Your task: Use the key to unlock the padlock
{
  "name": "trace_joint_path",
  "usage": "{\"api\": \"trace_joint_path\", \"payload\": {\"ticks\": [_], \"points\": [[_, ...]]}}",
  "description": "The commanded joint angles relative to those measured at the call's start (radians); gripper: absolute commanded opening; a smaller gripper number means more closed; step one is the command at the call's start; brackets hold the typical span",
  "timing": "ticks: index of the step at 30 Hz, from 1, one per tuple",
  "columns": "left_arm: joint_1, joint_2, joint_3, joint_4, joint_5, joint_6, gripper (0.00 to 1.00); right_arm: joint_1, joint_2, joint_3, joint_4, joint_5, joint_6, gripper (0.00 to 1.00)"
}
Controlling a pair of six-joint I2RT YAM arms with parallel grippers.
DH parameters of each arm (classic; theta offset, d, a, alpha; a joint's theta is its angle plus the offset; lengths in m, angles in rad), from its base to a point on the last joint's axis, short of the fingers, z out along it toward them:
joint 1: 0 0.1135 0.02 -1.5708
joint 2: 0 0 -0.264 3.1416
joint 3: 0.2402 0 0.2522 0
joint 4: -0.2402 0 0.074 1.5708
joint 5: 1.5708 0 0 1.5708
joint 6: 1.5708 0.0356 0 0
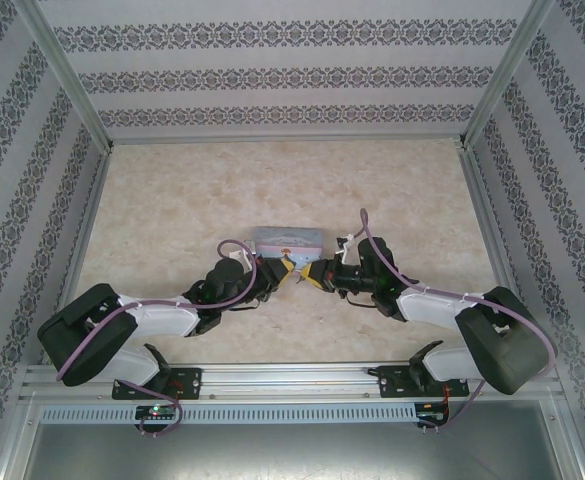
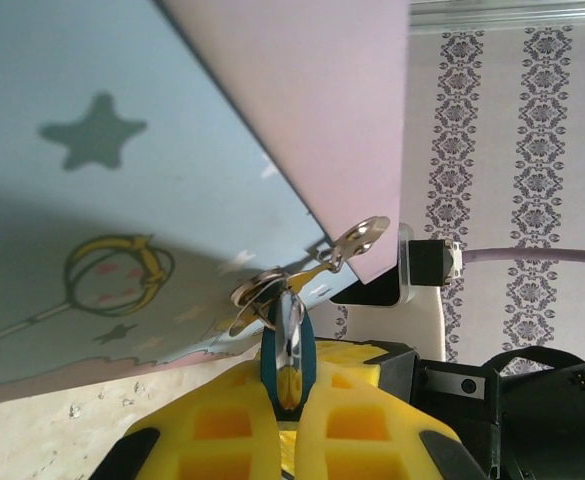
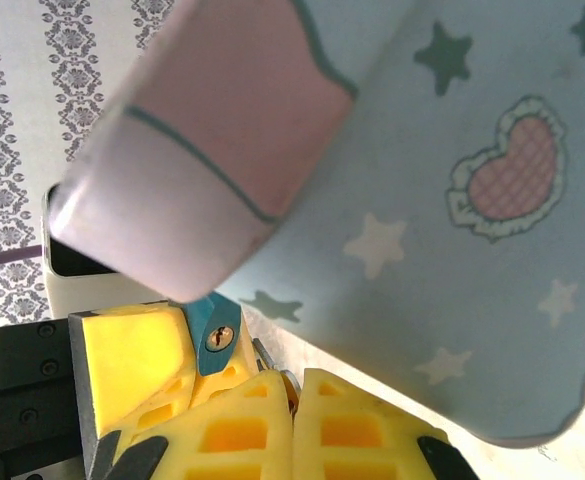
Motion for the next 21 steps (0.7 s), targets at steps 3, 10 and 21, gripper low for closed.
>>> {"api": "trace_joint_path", "payload": {"ticks": [3, 10, 21], "points": [[-0.021, 0.018, -0.003, 0.094, -0.023, -0.012, 0.0, 0.014, 0.001, 0.035, -0.004, 0.023, 0.012, 0.0], [-0.027, 0.023, -0.009, 0.096, -0.035, -0.014, 0.0, 0.012, -0.003, 0.037, -0.016, 0.025, 0.011, 0.0], [-0.038, -0.001, -0.02, 0.055, -0.096, -0.025, 0.0, -0.001, -0.056, 0.0, -0.058, 0.098, 0.076, 0.0]]}}
